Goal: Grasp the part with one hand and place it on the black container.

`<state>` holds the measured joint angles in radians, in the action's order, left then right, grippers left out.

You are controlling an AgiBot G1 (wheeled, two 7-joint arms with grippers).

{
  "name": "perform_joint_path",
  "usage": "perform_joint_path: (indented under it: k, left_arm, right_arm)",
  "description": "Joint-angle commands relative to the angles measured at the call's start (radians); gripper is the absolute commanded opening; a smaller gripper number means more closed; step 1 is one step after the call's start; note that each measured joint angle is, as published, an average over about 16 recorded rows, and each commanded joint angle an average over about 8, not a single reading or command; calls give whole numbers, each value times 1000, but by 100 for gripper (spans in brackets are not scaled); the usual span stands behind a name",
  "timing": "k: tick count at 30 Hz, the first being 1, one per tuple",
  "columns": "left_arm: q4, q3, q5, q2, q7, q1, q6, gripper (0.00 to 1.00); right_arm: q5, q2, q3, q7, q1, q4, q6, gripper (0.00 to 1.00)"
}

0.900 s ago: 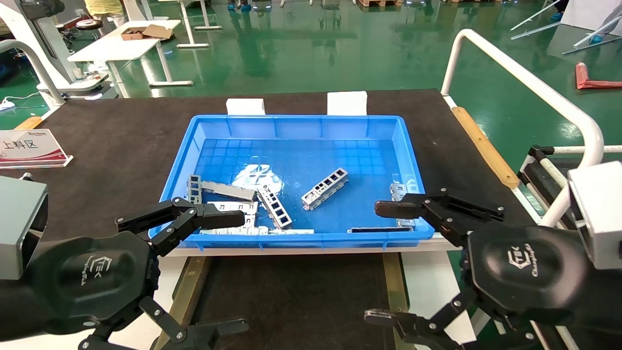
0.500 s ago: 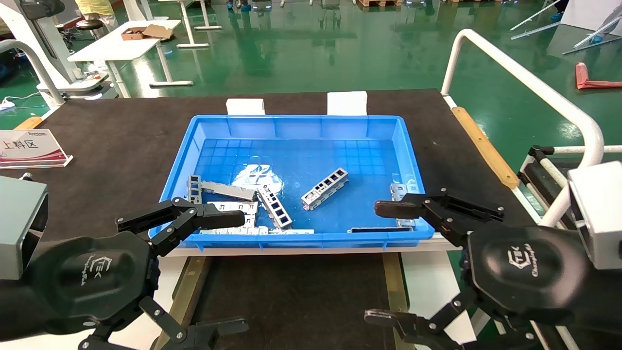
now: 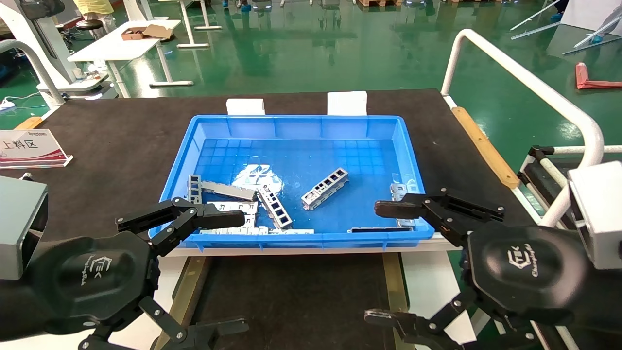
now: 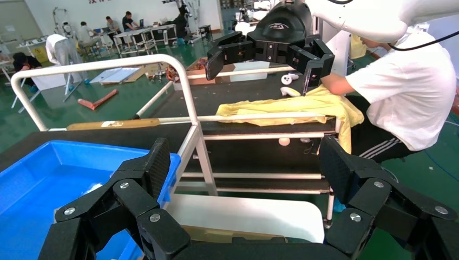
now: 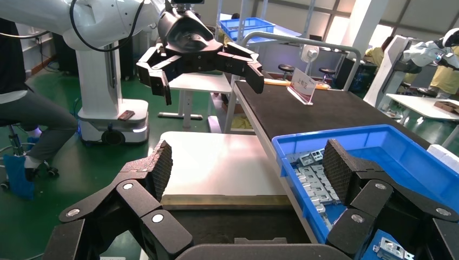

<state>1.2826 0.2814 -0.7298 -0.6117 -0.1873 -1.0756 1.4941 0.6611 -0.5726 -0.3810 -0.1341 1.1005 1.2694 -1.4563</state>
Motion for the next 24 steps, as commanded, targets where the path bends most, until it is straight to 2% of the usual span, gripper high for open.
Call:
perform_joint_path:
  k: [1,14,24]
  left_arm:
    - [0,0,0,0,0,0,0,100]
    - [-20,8,-24,-6,11,-14,-2,100]
    - [-35,36,-120,-50,27,-55,-74,100]
  right_arm:
    - [0,0,0,0,0,0,0,100]
    - [0,0,0,0,0,0,0,100]
    - [0,0,0,0,0,0,0,100]
